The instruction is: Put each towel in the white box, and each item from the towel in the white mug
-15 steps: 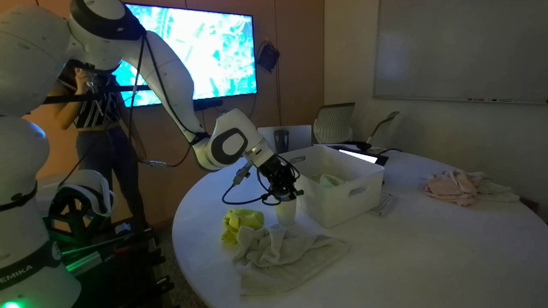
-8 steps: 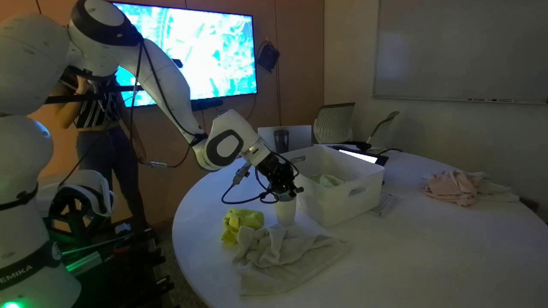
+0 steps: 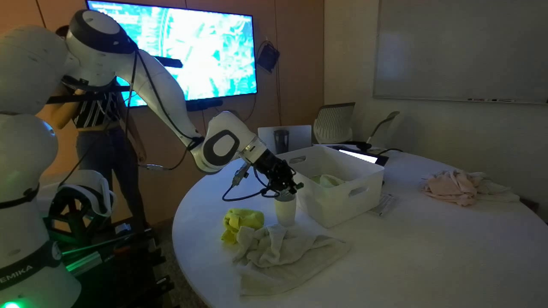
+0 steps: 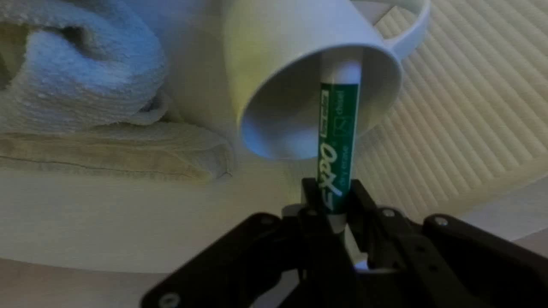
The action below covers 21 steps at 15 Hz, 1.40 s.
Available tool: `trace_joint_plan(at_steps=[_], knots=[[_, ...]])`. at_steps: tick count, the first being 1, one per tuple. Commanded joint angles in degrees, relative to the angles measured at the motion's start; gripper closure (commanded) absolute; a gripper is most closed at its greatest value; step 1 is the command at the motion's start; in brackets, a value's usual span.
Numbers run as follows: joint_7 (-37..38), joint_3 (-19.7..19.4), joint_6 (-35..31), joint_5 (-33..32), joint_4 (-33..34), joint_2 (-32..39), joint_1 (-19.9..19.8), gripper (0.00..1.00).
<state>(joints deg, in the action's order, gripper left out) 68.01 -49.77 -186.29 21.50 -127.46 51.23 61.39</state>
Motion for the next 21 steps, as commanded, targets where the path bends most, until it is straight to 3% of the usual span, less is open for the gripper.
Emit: trace_joint_plan(at_steps=[1,6,9,14,21], knots=[[-1.5,-2.8,-0.2,2.6,0.7,4.5,3.6,0.54],[-6.7,-2.6,-2.6,0.8,-2.0,0.0,3.3,0.16],[-15.5,-0.8,-4.9,-1.9,-4.6,-8.2,0.4,0.00],[-31.0,1.5,2.1,-5.0,-7.1,-22.4,-3.3,0.00],[-41.0,3.3,24.1,-7.7,-7.5,-33.1,-7.5,0.00]])
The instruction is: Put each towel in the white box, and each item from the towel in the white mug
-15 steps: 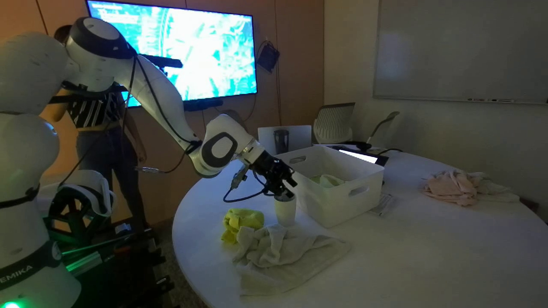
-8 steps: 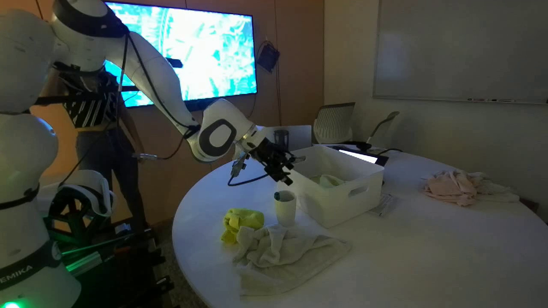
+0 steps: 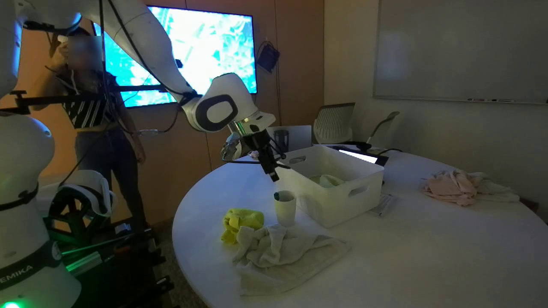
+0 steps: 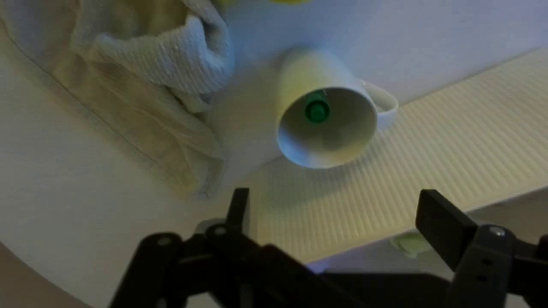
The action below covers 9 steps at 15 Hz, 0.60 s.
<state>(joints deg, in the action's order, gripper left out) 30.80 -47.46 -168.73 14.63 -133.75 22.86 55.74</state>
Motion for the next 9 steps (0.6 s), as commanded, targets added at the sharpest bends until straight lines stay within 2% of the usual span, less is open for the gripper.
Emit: trace_joint_plan(at_steps=[1,2,5,9], knots=[[-4.7,0.9,9.2,-0.5,-1.3,-5.4,-2.3,0.00],[-1.9,4.6,10.9,-5.2,-1.5,-7.3,-7.1,0.00],[-2.6,11.5,15.4,-7.3,-2.2,-8.9,-16.2,0.00],[-2.9,23.6,18.6,-8.9,-2.7,-8.5,-31.9,0.00]])
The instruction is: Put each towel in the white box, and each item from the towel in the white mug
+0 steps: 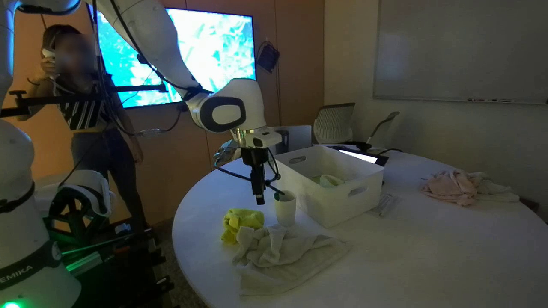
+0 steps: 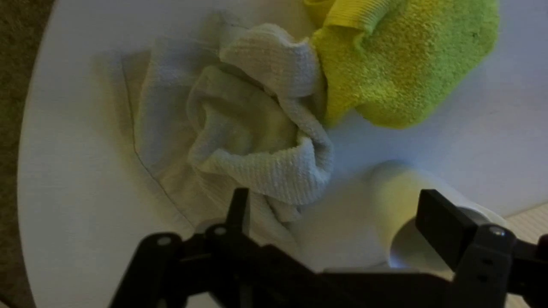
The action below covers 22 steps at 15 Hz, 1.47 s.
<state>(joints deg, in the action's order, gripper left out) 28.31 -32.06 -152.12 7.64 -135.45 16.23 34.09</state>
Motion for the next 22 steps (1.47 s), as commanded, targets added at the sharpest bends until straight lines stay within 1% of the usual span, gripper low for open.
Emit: trace_joint_plan(at_steps=[1,3,5,7,9,13,17,20,22], knots=[[-0.4,11.3,2.0,-1.7,-0.9,-1.0,-14.1,0.00],[-1.4,15.5,2.9,-0.8,-0.5,0.5,-19.9,0.00],[-2.5,18.6,3.3,0.0,-0.2,2.0,-24.4,0.00],[-3.6,21.1,3.0,0.5,0.3,4.0,-27.5,0.00],[-5.1,23.1,2.7,1.1,0.6,6.0,-29.9,0.00],[-8.1,26.5,1.7,2.8,1.2,9.7,-32.8,0.00],[-11.1,28.6,0.5,3.8,2.4,12.4,-34.5,0.00],[-11.6,28.9,0.0,4.2,3.6,13.7,-35.0,0.00],[-12.2,29.1,-0.5,4.2,3.3,13.2,-35.3,0.00]])
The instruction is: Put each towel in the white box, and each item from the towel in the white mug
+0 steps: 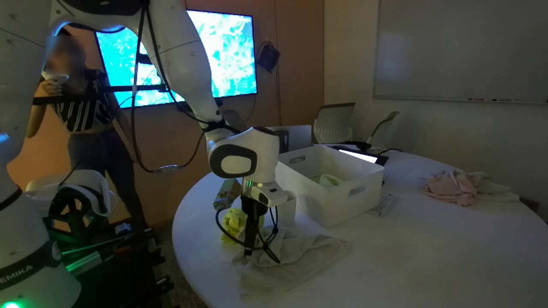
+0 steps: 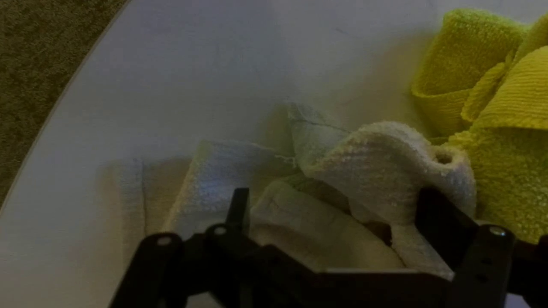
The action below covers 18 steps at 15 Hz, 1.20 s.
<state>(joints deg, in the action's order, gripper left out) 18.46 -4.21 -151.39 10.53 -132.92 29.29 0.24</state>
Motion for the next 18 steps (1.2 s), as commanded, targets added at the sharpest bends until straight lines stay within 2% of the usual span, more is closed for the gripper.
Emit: trace_joint_plan(at_steps=[1,6,11,18], knots=[[-3.5,1.7,-1.2,1.5,0.4,-0.4,-1.8,0.00],[-10.0,5.4,-1.3,3.2,-0.3,-1.3,-4.0,0.00],[-12.2,7.2,-0.9,4.9,1.2,1.8,-5.1,0.00],[-10.1,5.9,-3.6,6.3,1.8,5.4,-5.4,0.00]])
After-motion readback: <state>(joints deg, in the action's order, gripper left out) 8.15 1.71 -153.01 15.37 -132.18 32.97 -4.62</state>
